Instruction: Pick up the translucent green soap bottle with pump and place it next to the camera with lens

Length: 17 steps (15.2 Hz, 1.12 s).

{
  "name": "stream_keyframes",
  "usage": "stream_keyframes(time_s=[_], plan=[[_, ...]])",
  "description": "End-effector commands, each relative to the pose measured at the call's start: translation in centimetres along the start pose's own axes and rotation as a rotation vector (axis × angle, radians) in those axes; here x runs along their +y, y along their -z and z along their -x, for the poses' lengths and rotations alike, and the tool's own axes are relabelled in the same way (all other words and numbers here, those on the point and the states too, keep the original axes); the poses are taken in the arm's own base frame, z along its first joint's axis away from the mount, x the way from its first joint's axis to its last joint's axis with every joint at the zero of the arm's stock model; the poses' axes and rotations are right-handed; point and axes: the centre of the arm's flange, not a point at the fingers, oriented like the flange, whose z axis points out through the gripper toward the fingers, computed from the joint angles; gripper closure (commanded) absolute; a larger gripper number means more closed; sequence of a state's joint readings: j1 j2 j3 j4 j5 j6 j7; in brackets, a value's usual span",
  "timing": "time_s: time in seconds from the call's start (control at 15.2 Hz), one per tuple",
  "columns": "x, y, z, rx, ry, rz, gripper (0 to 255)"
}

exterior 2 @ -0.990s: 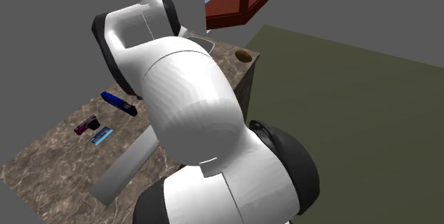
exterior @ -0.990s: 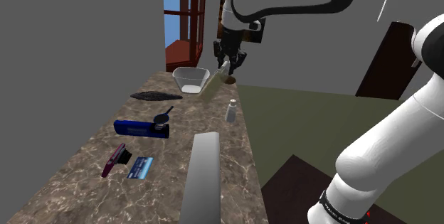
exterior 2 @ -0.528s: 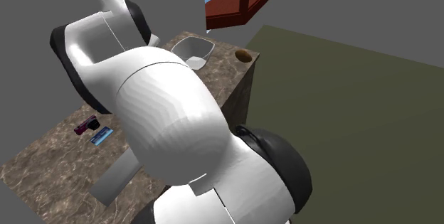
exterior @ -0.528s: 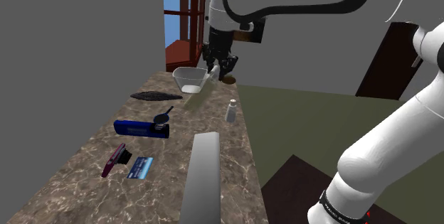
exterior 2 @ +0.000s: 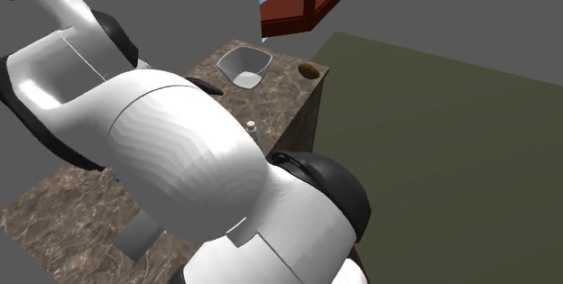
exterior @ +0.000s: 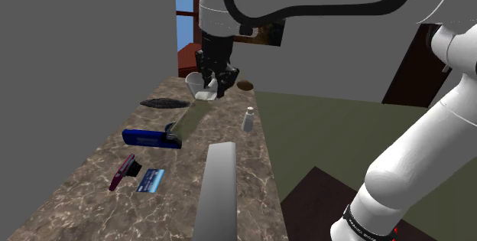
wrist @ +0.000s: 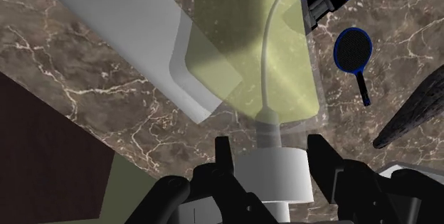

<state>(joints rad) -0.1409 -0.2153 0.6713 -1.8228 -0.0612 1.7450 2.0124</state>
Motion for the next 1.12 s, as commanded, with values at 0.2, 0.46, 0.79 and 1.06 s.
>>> stream_keyframes(time_s=[0.2, 0.46, 0.79, 1.06], plan=[[1.7, 1.3, 6.6, 0.0, -0.001, 0.0, 255], [2.9, 2.2, 11.6, 0.0, -0.001, 0.0, 255], [4.3, 3.4, 18.0, 0.0, -0.001, 0.0, 255], [5.3, 4.1, 22.1, 0.0, -0.001, 0.0, 255]])
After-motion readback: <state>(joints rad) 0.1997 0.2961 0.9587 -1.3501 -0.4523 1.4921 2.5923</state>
